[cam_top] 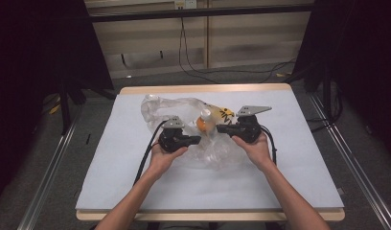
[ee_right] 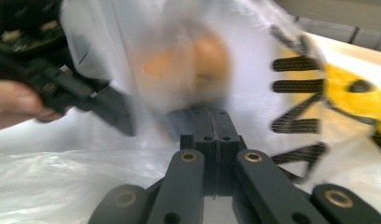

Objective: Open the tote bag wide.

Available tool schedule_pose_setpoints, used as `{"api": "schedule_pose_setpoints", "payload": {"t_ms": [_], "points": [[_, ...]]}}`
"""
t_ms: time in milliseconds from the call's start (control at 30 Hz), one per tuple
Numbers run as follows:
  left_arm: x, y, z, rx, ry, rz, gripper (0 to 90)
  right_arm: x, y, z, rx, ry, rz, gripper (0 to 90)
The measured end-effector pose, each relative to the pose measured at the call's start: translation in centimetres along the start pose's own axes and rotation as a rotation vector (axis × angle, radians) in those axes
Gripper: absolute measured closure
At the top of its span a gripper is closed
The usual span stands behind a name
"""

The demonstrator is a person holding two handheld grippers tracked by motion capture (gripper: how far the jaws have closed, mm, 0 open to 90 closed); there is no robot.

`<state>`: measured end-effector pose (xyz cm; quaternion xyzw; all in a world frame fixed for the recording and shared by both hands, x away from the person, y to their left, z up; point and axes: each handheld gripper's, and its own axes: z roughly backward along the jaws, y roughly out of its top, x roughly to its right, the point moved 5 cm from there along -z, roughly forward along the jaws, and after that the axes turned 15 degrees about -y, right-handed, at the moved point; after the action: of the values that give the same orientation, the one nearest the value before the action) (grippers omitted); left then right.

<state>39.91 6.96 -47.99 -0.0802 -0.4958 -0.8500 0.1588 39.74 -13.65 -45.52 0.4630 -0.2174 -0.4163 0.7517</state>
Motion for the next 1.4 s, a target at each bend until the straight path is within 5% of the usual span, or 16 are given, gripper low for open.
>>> {"api": "schedule_pose_setpoints", "payload": {"t_ms": [67,133,167,267,400,433,500,533,600,667,767,933,1400], "points": [[-0.7,-1.2,-0.7,-0.004,0.018,0.079,90.0,1.3,-0.9,-1.2,-0.025,-0.027,-0.034,90.0],[-0.9,-1.4,-0.8,-0.002,0.02,0.088,90.0,1.7,-1.3,-1.5,-0.035,-0.029,-0.039,90.0],[-1.3,-1.7,-0.8,-0.031,0.021,0.066,90.0,1.9,-1.6,-1.8,-0.04,-0.034,-0.042,90.0],[-1.7,-2.1,-1.3,-0.019,0.016,0.088,90.0,2.8,-2.6,-2.8,-0.069,-0.047,-0.062,90.0],[-2.3,-2.8,-1.2,-0.107,0.029,0.068,90.0,3.4,-3.8,-3.7,-0.129,-0.075,-0.039,90.0],[-2.5,-3.1,-1.5,-0.071,0.035,0.088,90.0,3.9,-4.3,-3.9,-0.161,-0.105,-0.029,90.0],[-2.6,-3.3,-1.5,-0.073,0.026,0.084,90.0,4.1,-4.8,-4.0,-0.194,-0.108,-0.016,90.0],[-2.9,-3.4,-1.2,-0.097,0.011,0.046,90.0,4.3,-5.2,-4.0,-0.216,-0.119,-0.002,90.0],[-2.7,-3.5,-1.2,-0.091,0.019,0.086,90.0,4.5,-5.6,-4.1,-0.221,-0.116,0.003,90.0],[-2.8,-3.5,-1.0,-0.113,0.044,0.053,90.0,4.6,-5.6,-3.8,-0.223,-0.123,-0.005,90.0],[-2.1,-3.7,-1.0,-0.118,0.049,0.062,90.0,4.5,-5.6,-3.8,-0.221,-0.121,0.0,90.0],[-0.7,-3.0,0.0,-0.114,0.042,0.009,90.0,4.1,-4.2,-2.3,-0.124,-0.076,-0.053,90.0],[3.7,-0.6,3.8,0.064,0.008,-0.075,90.0,3.1,-0.4,2.7,0.053,-0.048,-0.075,90.0]]}}
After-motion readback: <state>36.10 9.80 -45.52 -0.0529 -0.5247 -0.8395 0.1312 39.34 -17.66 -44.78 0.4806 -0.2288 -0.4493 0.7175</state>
